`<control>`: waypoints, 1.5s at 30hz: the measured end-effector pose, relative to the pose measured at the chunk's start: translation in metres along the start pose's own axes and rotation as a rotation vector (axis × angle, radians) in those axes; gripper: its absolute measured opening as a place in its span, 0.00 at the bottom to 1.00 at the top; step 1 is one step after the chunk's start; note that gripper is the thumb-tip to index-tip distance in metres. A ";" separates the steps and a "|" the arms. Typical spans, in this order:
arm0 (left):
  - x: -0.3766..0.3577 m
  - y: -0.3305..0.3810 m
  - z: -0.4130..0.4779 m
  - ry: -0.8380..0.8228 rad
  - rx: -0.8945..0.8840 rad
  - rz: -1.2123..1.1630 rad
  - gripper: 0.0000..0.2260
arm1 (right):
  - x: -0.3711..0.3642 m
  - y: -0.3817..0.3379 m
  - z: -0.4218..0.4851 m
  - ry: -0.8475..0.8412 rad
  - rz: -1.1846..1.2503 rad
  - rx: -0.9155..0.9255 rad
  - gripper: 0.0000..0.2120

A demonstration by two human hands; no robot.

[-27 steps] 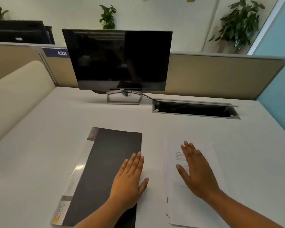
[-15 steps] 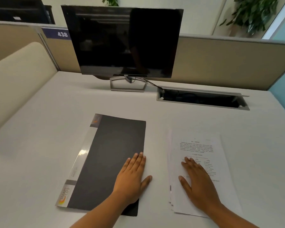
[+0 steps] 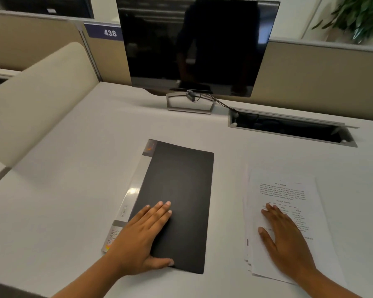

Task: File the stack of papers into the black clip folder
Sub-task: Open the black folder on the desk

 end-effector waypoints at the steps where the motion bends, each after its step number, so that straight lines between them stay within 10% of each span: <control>1: 0.001 -0.003 -0.006 -0.016 0.006 0.001 0.48 | 0.000 0.000 0.000 -0.004 -0.003 0.003 0.26; 16: -0.005 -0.020 -0.031 -0.080 0.016 -0.120 0.42 | -0.009 -0.090 0.017 0.171 0.149 -0.058 0.26; 24: 0.007 -0.024 -0.035 0.357 -0.006 -0.164 0.27 | -0.032 -0.139 0.018 0.184 0.420 -0.092 0.22; 38: 0.046 -0.062 -0.044 1.017 0.580 -0.722 0.20 | -0.055 -0.181 0.022 -0.075 0.136 0.182 0.31; 45: 0.045 -0.090 -0.049 1.066 0.986 -0.919 0.17 | -0.062 -0.178 0.013 -0.222 -0.013 0.293 0.35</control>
Point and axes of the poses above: each hand's wrist, its own z-axis towards the middle knuckle, its own x-axis out of the back of the hand, y = z × x, the point moved 1 cm from there along z, towards the middle knuckle, and after that the axes turned 2 degrees about -x, right-handed, at the moved point
